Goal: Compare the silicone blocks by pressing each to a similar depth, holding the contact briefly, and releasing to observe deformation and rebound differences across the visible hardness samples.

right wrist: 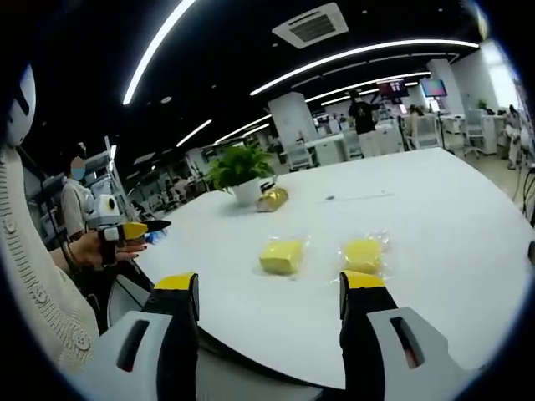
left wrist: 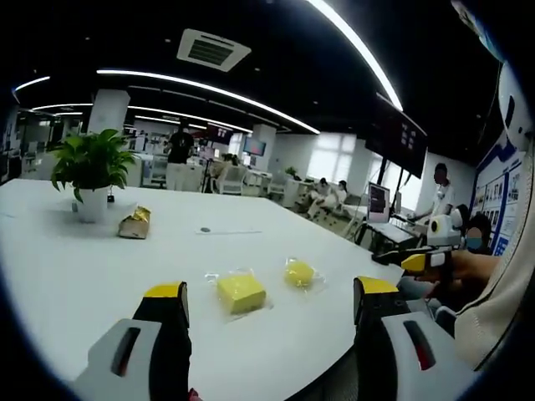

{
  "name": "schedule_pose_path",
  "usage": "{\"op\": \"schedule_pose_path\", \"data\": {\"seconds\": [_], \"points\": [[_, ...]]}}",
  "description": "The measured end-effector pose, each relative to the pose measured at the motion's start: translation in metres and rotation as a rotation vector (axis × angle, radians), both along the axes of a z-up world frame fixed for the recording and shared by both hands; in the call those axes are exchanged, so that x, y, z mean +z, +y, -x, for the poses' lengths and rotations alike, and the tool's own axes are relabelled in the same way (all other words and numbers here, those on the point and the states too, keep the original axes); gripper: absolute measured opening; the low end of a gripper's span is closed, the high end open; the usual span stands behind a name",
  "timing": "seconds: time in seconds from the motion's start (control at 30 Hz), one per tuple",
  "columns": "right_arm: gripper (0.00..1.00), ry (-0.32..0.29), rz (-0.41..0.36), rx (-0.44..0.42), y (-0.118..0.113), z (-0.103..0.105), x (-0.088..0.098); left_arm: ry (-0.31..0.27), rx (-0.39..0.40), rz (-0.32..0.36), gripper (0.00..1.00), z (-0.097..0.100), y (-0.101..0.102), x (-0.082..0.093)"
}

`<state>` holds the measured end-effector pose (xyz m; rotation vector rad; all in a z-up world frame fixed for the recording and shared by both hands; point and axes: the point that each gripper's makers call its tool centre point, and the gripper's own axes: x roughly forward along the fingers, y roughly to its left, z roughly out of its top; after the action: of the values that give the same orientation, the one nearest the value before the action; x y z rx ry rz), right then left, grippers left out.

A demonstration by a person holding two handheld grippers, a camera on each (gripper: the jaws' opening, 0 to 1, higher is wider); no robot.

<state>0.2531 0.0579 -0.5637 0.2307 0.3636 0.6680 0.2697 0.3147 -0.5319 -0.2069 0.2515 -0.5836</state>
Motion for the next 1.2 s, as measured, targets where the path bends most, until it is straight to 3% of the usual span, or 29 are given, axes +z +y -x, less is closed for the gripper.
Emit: {"op": "schedule_pose_path", "data": {"seconds": [1.2], "points": [[0.63,-0.006,0.001,0.007,-0.0043,0.0040,0.0008,-0.008,-0.006,-0.015,0.81,0.0059,-0.0059,0.0039]]}}
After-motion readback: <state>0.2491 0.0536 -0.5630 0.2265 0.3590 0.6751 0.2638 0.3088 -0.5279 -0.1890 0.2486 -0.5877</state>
